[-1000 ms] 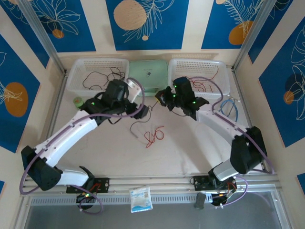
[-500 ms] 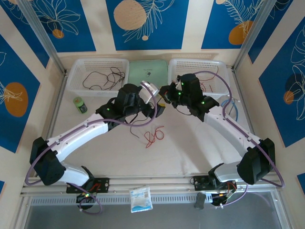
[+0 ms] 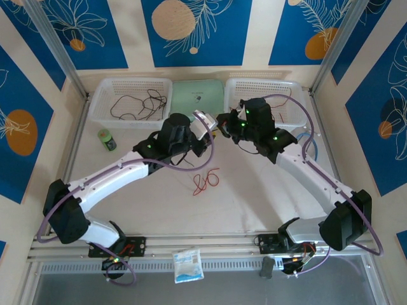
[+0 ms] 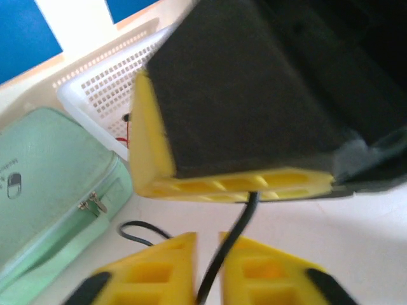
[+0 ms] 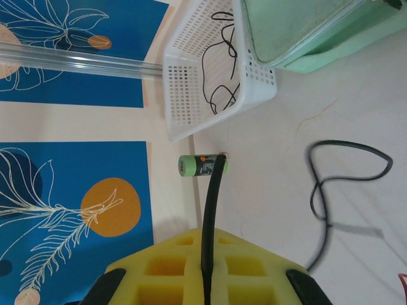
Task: Untangle the cables
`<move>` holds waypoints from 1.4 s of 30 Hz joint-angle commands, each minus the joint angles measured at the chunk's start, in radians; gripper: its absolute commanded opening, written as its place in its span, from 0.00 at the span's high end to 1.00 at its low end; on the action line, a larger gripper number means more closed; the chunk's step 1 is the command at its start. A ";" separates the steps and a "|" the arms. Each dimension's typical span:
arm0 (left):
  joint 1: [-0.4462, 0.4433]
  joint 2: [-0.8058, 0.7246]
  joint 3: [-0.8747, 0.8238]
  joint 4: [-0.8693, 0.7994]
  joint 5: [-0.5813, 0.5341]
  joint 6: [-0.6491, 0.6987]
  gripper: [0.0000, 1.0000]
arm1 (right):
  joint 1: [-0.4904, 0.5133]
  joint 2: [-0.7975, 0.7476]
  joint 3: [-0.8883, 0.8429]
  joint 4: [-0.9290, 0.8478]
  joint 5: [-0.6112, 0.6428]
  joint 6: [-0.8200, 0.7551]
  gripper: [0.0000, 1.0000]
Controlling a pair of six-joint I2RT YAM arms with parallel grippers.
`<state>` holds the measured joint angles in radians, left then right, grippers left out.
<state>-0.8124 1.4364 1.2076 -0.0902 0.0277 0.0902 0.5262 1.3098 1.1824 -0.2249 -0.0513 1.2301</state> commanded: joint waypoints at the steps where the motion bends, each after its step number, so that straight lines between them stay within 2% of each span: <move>1: 0.001 0.016 0.051 0.002 -0.032 0.009 1.00 | -0.006 -0.049 -0.010 -0.001 -0.015 -0.009 1.00; 2: -0.001 0.013 0.056 0.002 -0.044 0.011 1.00 | -0.009 -0.058 -0.016 0.002 -0.016 -0.010 0.95; 3: -0.001 0.009 0.058 0.002 -0.055 0.011 1.00 | -0.012 -0.066 -0.023 0.002 -0.012 -0.012 0.81; 4: -0.002 0.001 0.062 0.001 -0.077 0.010 1.00 | -0.016 -0.078 -0.032 0.001 -0.003 -0.014 0.61; 5: -0.001 -0.007 0.071 -0.005 -0.105 0.012 1.00 | -0.022 -0.093 -0.044 -0.002 0.009 -0.017 0.46; 7: -0.001 -0.025 0.091 -0.025 -0.172 0.024 1.00 | -0.038 -0.126 -0.065 -0.019 0.034 -0.024 0.27; 10: 0.011 -0.046 0.145 -0.074 -0.276 0.068 1.00 | -0.071 -0.189 -0.101 -0.058 0.073 -0.041 0.12; 13: 0.049 -0.050 0.230 -0.136 -0.336 0.105 1.00 | -0.092 -0.258 -0.126 -0.115 0.122 -0.072 0.09; 17: 0.143 -0.034 0.339 -0.181 -0.367 0.124 1.00 | -0.111 -0.350 -0.165 -0.175 0.182 -0.104 0.08; 24: 0.372 0.037 0.472 -0.123 -0.330 0.081 1.00 | -0.158 -0.444 -0.212 -0.227 0.180 -0.119 0.09; 33: 0.575 0.263 0.545 0.133 -0.308 0.041 1.00 | -0.161 -0.482 -0.266 -0.226 0.130 -0.135 0.10; 38: 0.665 0.439 0.649 0.128 -0.284 -0.073 1.00 | -0.124 -0.479 -0.285 -0.262 0.127 -0.177 0.11; 42: 0.698 0.546 0.673 0.134 -0.275 -0.122 1.00 | -0.063 -0.449 -0.279 -0.340 0.157 -0.209 0.12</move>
<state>-0.1337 1.9438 1.8339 0.0029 -0.2695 0.0372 0.4320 0.8455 0.9062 -0.4973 0.0910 1.0672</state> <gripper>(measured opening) 0.047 0.877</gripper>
